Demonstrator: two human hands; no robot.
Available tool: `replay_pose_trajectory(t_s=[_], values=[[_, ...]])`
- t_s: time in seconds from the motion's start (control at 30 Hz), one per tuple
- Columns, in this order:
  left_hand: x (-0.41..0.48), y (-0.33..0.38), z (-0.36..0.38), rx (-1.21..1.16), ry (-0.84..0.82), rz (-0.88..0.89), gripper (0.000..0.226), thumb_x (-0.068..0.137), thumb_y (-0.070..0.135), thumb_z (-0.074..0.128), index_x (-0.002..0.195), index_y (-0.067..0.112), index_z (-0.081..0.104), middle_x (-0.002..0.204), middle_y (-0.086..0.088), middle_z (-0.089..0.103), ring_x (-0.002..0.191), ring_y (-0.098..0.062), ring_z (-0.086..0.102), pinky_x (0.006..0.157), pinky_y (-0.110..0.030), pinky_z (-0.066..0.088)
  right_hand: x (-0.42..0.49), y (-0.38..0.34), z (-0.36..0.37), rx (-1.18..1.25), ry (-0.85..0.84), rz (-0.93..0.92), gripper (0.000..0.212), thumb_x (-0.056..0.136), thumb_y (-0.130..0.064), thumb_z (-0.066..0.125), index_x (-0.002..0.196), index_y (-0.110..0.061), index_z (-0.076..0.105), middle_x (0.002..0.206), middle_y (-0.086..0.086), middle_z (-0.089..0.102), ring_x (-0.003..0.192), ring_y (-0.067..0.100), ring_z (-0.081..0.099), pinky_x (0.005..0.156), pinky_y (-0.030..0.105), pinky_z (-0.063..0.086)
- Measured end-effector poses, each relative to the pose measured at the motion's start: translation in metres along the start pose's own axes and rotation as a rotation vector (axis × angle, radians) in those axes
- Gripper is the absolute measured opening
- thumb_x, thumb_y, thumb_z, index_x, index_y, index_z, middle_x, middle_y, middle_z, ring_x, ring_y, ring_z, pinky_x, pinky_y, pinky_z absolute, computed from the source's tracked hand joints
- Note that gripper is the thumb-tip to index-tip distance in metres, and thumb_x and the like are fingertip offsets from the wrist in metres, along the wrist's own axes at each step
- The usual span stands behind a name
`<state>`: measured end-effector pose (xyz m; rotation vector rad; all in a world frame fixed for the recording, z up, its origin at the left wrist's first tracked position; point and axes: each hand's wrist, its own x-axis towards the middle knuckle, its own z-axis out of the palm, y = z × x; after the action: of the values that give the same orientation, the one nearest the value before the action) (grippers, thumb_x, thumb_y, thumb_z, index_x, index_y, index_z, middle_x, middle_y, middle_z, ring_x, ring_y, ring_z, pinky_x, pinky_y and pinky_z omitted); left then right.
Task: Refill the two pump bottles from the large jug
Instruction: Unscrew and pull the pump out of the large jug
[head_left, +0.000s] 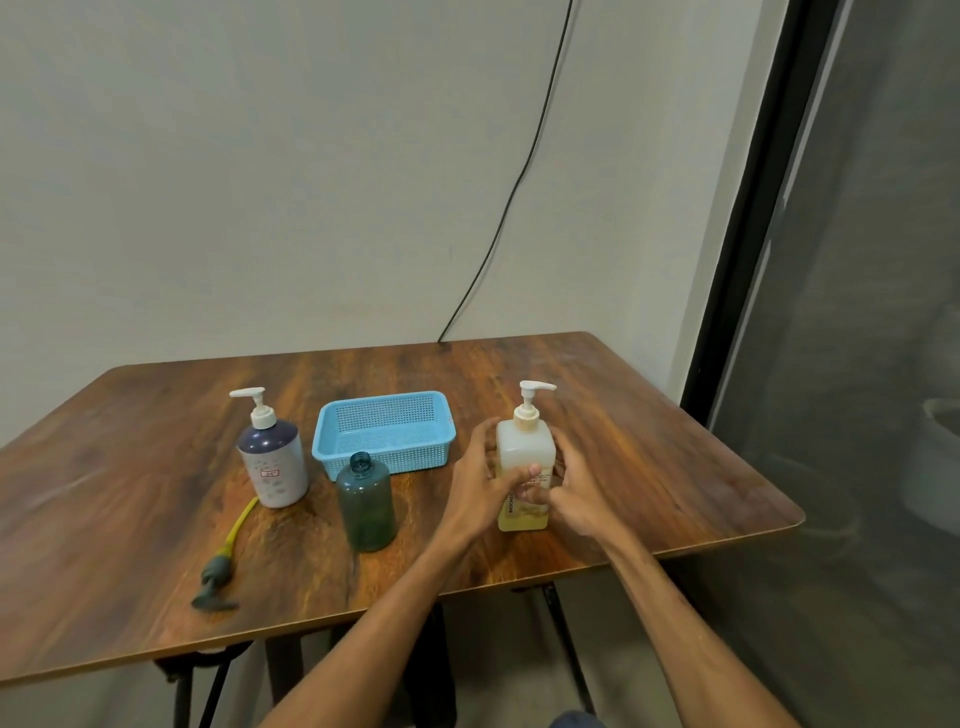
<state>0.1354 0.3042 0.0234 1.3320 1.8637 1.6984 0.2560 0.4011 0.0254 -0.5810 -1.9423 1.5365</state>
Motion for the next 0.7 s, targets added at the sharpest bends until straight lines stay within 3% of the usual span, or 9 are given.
replay_pose_trajectory(t_s=[0.17, 0.3, 0.43, 0.5, 0.6, 0.7], values=[[0.000, 0.002, -0.004, 0.026, -0.032, -0.001, 0.076, 0.079, 0.042, 0.078, 0.141, 0.028, 0.037, 0.129, 0.008, 0.056, 0.109, -0.003, 0.059, 0.080, -0.014, 0.052, -0.001, 0.003, -0.001, 0.007, -0.009, -0.013, 0.086, 0.074, 0.004, 0.081, 0.139, -0.036, 0.041, 0.132, -0.004, 0.058, 0.120, 0.018, 0.059, 0.088, 0.035, 0.059], [-0.001, 0.002, -0.005, 0.016, -0.029, 0.007, 0.075, 0.079, 0.041, 0.077, 0.142, 0.027, 0.038, 0.130, 0.009, 0.056, 0.110, 0.001, 0.058, 0.079, -0.011, 0.051, -0.004, -0.004, -0.011, 0.020, -0.040, 0.020, 0.098, 0.070, 0.011, 0.080, 0.148, -0.027, 0.035, 0.135, -0.010, 0.054, 0.122, 0.013, 0.056, 0.087, 0.028, 0.057], [-0.003, 0.001, -0.003, -0.006, -0.008, 0.004, 0.073, 0.080, 0.039, 0.077, 0.141, 0.027, 0.039, 0.129, 0.008, 0.057, 0.108, 0.002, 0.058, 0.076, -0.011, 0.051, -0.006, -0.025, -0.022, -0.035, 0.166, -0.096, 0.070, 0.078, 0.008, 0.071, 0.140, -0.020, 0.051, 0.138, -0.005, 0.057, 0.129, 0.011, 0.052, 0.109, 0.042, 0.046], [-0.003, 0.000, -0.003, -0.017, 0.001, 0.007, 0.072, 0.081, 0.037, 0.077, 0.141, 0.027, 0.039, 0.128, 0.009, 0.057, 0.108, 0.000, 0.059, 0.078, -0.014, 0.053, -0.005, -0.037, -0.018, -0.043, 0.286, -0.141, 0.053, 0.082, -0.001, 0.070, 0.129, -0.023, 0.061, 0.128, -0.007, 0.064, 0.120, 0.010, 0.059, 0.104, 0.042, 0.050], [-0.004, -0.001, -0.002, -0.031, 0.011, 0.015, 0.073, 0.079, 0.039, 0.078, 0.141, 0.029, 0.040, 0.126, 0.012, 0.058, 0.108, -0.002, 0.061, 0.081, -0.020, 0.056, -0.002, -0.054, -0.003, -0.072, 0.353, -0.170, 0.041, 0.079, -0.026, 0.083, 0.118, -0.023, 0.069, 0.114, -0.008, 0.071, 0.104, 0.010, 0.066, 0.086, 0.028, 0.057], [-0.004, -0.003, 0.000, -0.041, 0.017, 0.019, 0.072, 0.079, 0.040, 0.078, 0.140, 0.030, 0.041, 0.123, 0.016, 0.059, 0.106, 0.004, 0.061, 0.083, -0.023, 0.057, 0.004, -0.066, 0.013, -0.127, 0.414, -0.190, 0.043, 0.073, -0.023, 0.088, 0.110, -0.010, 0.070, 0.102, 0.000, 0.071, 0.087, 0.008, 0.066, 0.063, 0.010, 0.052]])
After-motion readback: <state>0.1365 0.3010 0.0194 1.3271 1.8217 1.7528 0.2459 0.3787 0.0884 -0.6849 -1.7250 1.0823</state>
